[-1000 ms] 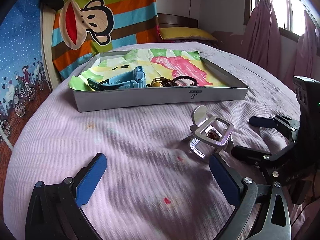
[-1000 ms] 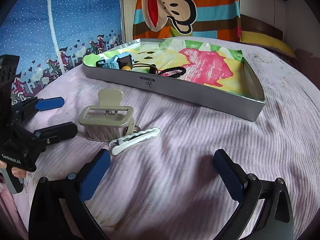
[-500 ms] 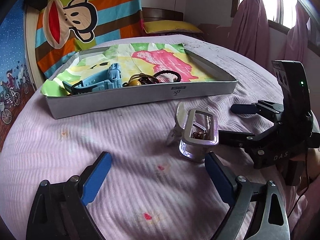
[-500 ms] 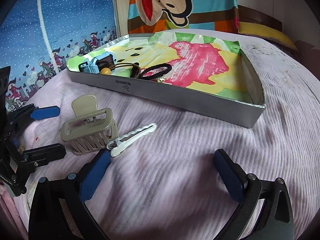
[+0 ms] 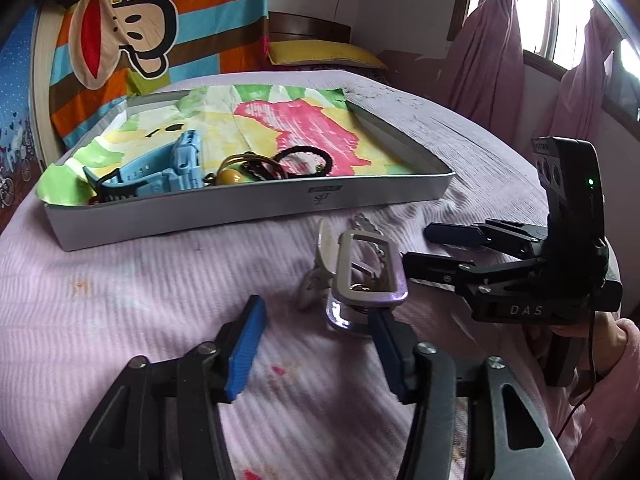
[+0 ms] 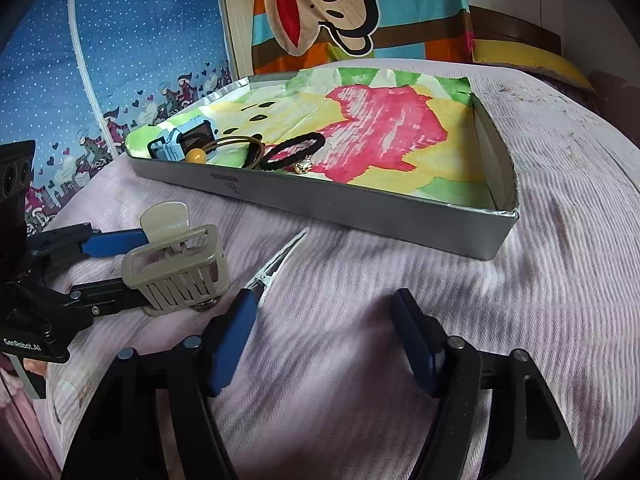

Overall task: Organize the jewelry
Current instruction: 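Grasp the beige claw clip with the left tool while the right tool grasps the white hair clip, then carry the claw clip with the left tool while the right tool carries the white clip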

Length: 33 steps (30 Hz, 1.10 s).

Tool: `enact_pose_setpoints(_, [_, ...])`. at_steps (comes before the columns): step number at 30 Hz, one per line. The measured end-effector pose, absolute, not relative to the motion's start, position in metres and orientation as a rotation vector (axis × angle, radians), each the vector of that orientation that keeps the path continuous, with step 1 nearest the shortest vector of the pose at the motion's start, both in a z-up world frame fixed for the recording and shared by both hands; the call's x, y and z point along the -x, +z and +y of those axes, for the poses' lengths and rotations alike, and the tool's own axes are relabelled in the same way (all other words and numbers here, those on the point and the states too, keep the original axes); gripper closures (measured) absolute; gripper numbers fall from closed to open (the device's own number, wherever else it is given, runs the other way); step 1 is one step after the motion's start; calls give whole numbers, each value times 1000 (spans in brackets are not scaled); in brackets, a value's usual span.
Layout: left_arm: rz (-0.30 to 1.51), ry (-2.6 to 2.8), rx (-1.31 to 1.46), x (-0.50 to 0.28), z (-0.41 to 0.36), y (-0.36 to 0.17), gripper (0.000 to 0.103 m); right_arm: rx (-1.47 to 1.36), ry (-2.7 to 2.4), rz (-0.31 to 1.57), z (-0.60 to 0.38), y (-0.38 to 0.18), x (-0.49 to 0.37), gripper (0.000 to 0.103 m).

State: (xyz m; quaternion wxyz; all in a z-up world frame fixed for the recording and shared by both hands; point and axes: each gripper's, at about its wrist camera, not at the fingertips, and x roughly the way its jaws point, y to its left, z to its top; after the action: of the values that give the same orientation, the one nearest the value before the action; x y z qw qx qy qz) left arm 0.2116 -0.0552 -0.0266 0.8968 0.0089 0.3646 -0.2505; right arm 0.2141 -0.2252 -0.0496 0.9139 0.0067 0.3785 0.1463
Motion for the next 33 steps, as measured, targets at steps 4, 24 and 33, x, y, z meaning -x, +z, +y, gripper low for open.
enact_pose_setpoints(4, [772,-547,-12,-213,-59,-29,71,-21,310,776,-226,-51,-214,50])
enact_pose_setpoints(24, [863,-610,213,-237,-51,-44,92,-81,379,797,-225,-57,-227,85])
enact_pose_setpoints(33, [804,-624,207,-225,-50,-40,96,-76,407,768,-223,-56,-222,99])
